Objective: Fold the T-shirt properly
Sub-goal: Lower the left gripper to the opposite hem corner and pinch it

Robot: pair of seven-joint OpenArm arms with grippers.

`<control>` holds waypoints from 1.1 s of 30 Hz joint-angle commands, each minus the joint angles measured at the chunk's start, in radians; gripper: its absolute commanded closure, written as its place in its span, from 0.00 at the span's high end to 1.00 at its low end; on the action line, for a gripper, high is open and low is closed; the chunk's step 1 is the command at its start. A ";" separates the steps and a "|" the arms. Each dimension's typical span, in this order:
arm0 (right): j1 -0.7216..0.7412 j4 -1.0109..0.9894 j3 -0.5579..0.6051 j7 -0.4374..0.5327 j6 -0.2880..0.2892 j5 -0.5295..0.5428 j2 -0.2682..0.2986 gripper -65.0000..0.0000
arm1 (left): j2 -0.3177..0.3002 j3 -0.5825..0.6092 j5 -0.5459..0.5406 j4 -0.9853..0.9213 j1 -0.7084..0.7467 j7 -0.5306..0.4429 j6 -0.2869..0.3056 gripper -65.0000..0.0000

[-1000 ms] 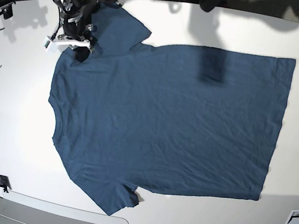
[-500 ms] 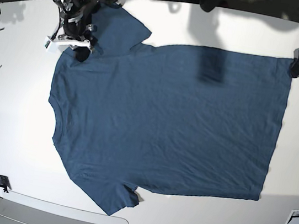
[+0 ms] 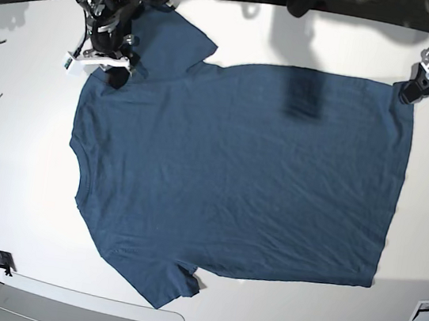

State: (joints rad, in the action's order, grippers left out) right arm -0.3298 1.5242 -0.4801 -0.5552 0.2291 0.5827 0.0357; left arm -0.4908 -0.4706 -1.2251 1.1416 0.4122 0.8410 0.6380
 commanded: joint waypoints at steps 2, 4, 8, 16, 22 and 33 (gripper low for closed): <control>0.000 0.009 -0.002 -0.011 -0.001 -0.004 0.006 0.00 | -0.005 0.008 0.136 0.023 0.018 0.083 -0.031 0.47; 0.000 0.009 -0.002 -0.011 -0.001 -0.004 0.006 0.00 | -0.012 0.008 0.158 0.050 0.018 0.093 -0.032 0.47; 0.000 0.009 -0.002 -0.011 -0.001 -0.004 0.006 0.00 | -0.030 0.008 0.158 0.087 0.017 0.112 -0.032 0.47; 0.000 0.009 -0.002 -0.011 -0.001 -0.003 0.006 0.00 | -0.042 0.008 0.013 0.092 0.017 0.230 0.060 0.47; 0.000 0.009 -0.002 -0.011 -0.001 -0.003 0.006 0.00 | -0.042 0.008 -0.019 0.092 0.017 0.223 0.060 0.47; 0.000 0.009 -0.002 -0.011 -0.001 -0.003 0.006 0.00 | -0.040 0.008 0.179 0.092 0.014 -0.027 -0.051 0.47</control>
State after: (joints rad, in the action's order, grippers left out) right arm -0.3298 1.5242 -0.4801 -0.5552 0.2291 0.5831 0.0357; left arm -0.5156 -0.4591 -1.0832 1.2312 0.4194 0.7872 0.6109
